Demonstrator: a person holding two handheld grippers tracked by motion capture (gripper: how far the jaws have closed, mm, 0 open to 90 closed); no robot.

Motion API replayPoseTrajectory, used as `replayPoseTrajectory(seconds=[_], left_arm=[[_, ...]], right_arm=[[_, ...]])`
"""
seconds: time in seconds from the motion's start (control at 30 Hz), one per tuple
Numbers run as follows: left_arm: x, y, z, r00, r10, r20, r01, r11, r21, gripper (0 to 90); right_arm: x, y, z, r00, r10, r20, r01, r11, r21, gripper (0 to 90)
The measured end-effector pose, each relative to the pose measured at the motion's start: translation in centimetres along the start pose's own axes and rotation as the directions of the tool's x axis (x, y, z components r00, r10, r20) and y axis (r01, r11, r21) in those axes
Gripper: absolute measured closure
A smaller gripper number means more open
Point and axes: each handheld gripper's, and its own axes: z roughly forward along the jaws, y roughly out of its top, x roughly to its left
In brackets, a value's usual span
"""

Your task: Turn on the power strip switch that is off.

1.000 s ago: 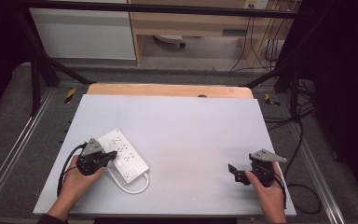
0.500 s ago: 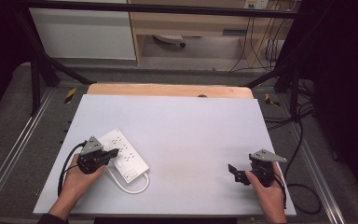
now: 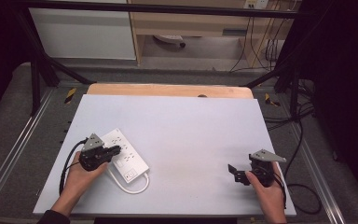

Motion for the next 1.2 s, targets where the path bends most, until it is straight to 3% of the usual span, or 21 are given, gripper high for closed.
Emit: replayPoseTrajectory(seconds=[0.5,0.67,0.97,1.2], left_arm=[[-0.29,0.30,-0.12,1.0000,-0.009,0.003,0.009,0.9990,-0.043,63.6],[-0.35,0.45,-0.24,1.0000,-0.009,0.003,0.009,0.9969,-0.078,54.8],[-0.50,0.54,-0.18,0.9998,-0.015,0.009,0.016,0.9962,-0.086,43.0],[-0.62,0.72,-0.11,0.9995,-0.025,-0.017,0.023,0.9951,-0.096,17.8]], right_arm=[[-0.01,-0.01,0.04,1.0000,0.000,0.000,0.000,1.000,0.003,3.3],[0.00,-0.03,0.05,1.0000,-0.001,-0.002,0.001,1.000,0.006,3.3],[0.00,-0.03,0.04,1.0000,-0.001,-0.002,0.001,1.000,0.006,3.3],[0.02,-0.02,0.11,1.0000,0.000,-0.004,0.000,1.000,0.006,3.3]])
